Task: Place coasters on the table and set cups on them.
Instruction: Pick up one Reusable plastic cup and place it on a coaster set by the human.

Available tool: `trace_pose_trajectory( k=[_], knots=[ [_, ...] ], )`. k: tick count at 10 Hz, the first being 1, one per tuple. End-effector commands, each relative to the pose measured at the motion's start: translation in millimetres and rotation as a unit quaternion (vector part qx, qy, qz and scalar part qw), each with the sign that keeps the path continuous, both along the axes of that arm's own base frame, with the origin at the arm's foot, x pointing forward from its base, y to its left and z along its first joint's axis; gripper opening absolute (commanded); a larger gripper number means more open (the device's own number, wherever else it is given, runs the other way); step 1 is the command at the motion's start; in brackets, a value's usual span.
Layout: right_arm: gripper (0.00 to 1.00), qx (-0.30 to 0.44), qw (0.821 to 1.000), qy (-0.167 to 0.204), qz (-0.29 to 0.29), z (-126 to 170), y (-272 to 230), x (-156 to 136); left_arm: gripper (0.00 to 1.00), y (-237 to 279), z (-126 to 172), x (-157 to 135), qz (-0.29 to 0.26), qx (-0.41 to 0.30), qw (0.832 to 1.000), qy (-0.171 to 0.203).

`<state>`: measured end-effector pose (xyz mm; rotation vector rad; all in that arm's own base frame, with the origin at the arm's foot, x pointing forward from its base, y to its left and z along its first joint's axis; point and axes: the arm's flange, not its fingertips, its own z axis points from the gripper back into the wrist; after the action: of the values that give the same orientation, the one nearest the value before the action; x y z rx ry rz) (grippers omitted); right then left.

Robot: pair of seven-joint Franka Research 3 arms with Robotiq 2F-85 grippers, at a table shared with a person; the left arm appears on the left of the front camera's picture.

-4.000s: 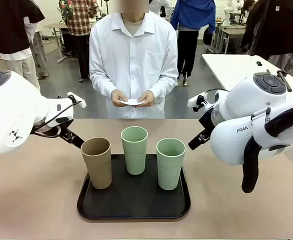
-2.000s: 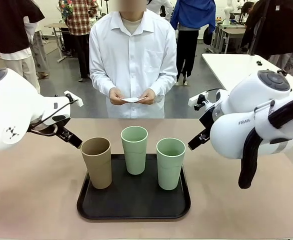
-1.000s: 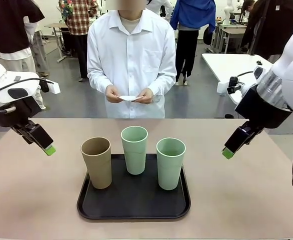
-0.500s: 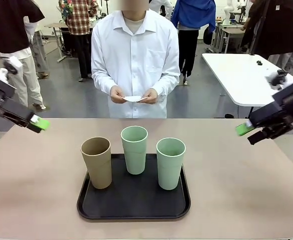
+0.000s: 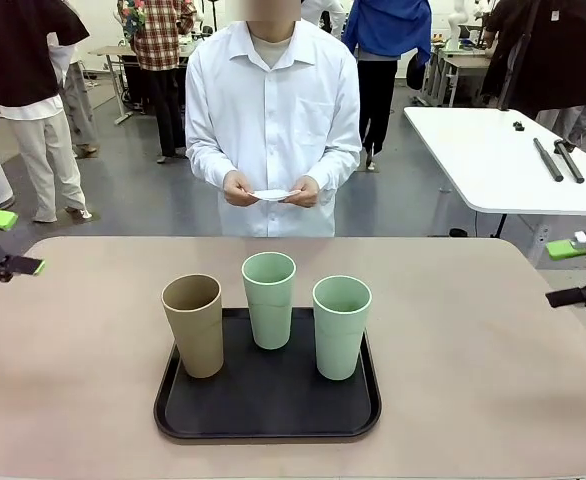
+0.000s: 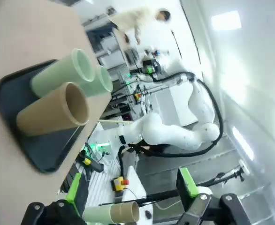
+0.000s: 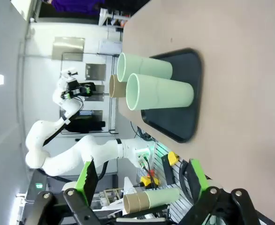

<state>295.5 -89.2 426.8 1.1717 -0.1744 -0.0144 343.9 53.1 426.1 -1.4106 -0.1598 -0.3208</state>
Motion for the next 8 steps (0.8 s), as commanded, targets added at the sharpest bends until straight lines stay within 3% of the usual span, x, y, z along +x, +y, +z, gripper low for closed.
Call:
trace_pose_trajectory(
  k=[1,8],
  knots=[
    [1.00,0.006,1.000,-0.005,0.015,-21,1,-5,1.00,9,2,17,0.018,0.058,0.997,0.055],
    [1.00,0.012,1.000,-0.001,0.000,-25,-16,-13,1.00,58,-15,3,0.081,0.104,0.983,0.129]
  ],
)
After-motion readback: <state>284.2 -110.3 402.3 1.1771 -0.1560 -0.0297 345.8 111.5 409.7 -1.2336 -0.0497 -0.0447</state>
